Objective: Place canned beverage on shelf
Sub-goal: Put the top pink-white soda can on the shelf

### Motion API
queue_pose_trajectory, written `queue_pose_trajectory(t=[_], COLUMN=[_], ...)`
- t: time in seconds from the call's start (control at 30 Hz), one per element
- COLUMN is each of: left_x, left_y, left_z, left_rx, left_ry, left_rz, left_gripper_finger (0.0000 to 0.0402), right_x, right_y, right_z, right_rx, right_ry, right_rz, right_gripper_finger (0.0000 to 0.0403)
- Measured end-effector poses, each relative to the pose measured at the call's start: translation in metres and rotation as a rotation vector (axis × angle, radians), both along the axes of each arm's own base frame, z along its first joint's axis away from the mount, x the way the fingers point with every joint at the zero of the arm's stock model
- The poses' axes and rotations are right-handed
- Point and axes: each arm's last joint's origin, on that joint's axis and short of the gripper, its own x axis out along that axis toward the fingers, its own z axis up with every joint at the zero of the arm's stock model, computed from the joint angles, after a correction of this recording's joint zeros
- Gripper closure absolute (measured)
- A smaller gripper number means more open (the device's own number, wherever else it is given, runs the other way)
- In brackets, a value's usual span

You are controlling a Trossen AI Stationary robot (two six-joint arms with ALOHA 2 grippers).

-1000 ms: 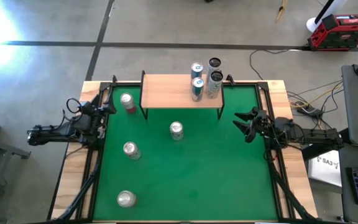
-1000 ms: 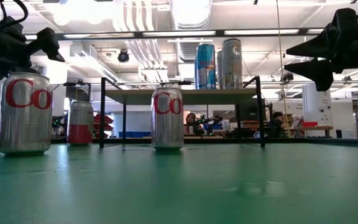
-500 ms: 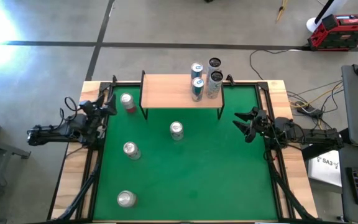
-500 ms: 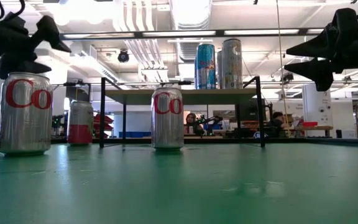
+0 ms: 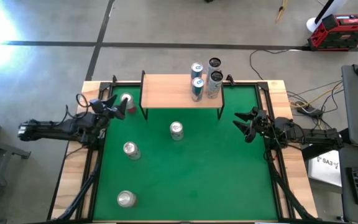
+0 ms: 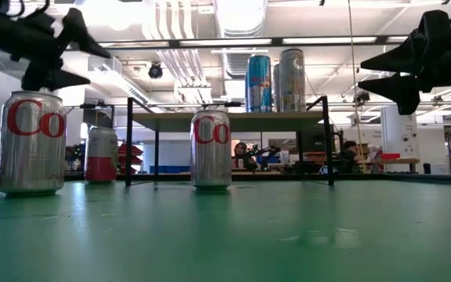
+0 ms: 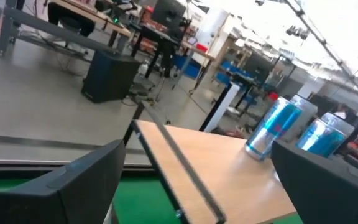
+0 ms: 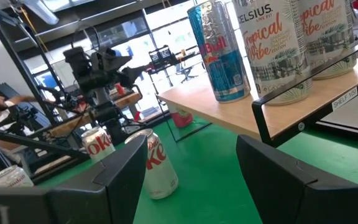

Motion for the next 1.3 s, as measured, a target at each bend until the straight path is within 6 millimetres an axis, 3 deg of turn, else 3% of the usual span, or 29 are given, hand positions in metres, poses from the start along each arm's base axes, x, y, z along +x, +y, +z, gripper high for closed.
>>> queue_pose_trajectory(t=[0.23,0.4,0.57,0.77,1.0,1.3], left_x=[0.033,0.046,0.053,0.058,0.054,0.037], left_y=[0.000,0.002,0.010,0.026,0.057,0.125], left_z=[0.046,0.072,0.095,0.119,0.114,0.088], left_rx=[-0.157,-0.467,-0.832,-0.994,-1.135,-1.384], left_ry=[0.201,0.367,0.381,0.351,0.294,0.230], left_rz=[0.027,0.124,0.348,0.407,0.464,0.353], left_gripper_finger=[0.0013,0.0013,0.0013,0.0013,0.0013,0.0013], right_x=[0.000,0.000,0.000,0.000,0.000,0.000], right_y=[0.000,0.000,0.000,0.000,0.000,0.000], right_z=[0.000,0.000,0.000,0.000,0.000,0.000], right_rx=[0.000,0.000,0.000,0.000,0.000,0.000], right_ry=[0.000,0.000,0.000,0.000,0.000,0.000], right_rz=[-0.001,-0.001,-0.001,-0.001,-0.001,-0.001], right_gripper_finger=[0.0165,0.0165,0.0165,0.0165,0.0165,0.0165])
